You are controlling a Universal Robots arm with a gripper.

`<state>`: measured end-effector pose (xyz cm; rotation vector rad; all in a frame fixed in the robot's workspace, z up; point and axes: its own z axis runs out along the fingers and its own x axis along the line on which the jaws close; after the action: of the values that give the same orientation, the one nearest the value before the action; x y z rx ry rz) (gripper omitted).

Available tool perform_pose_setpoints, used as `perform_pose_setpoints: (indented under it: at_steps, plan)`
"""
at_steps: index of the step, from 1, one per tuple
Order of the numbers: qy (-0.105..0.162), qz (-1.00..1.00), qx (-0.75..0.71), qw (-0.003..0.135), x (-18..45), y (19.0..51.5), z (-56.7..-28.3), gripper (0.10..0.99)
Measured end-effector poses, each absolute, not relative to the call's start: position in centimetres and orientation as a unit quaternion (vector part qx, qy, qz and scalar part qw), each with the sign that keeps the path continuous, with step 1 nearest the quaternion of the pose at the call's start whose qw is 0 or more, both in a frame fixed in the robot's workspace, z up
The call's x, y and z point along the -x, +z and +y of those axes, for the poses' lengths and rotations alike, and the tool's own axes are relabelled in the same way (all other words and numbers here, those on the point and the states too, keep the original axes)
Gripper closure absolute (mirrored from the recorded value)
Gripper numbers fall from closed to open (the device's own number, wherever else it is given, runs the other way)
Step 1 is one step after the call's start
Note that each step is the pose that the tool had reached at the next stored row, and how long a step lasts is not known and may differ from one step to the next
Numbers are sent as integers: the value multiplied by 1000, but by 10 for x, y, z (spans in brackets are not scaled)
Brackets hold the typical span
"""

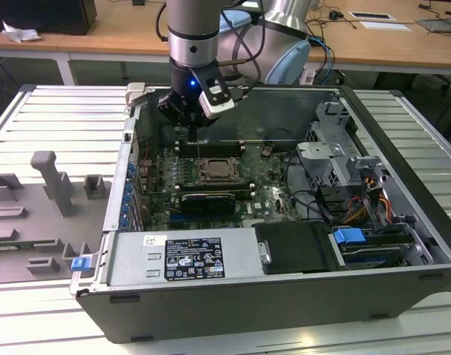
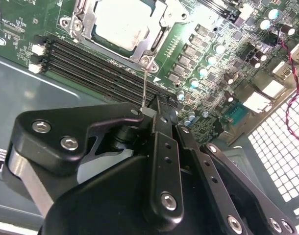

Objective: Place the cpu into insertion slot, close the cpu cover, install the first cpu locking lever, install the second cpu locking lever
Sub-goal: 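Install the first cpu locking lever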

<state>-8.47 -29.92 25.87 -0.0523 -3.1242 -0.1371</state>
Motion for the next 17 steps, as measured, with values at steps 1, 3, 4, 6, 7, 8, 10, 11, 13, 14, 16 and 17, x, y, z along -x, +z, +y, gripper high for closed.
perform_pose_setpoints:
  at_steps: [1,3,4,6,7,8,10,11,13,14,16,17]
  plan:
    - [-44,-999,17,7,84,259,-299,980]
    - [-44,-999,17,7,83,259,-299,980]
    - [-44,-999,17,7,83,259,-299,980]
    - [-44,-999,17,7,82,259,-299,980]
    - [-44,-999,17,7,82,259,-299,980]
    - [-44,-999,17,7,81,259,-299,980]
    - [-44,-999,17,7,81,259,-299,980]
    - [-44,-999,17,7,81,258,-299,980]
    - [-44,-999,17,7,80,258,-299,980]
    - [-44,-999,17,7,79,258,-299,980]
    - [-44,-999,17,7,78,258,-299,980]
    - [-44,-999,17,7,77,258,-299,980]
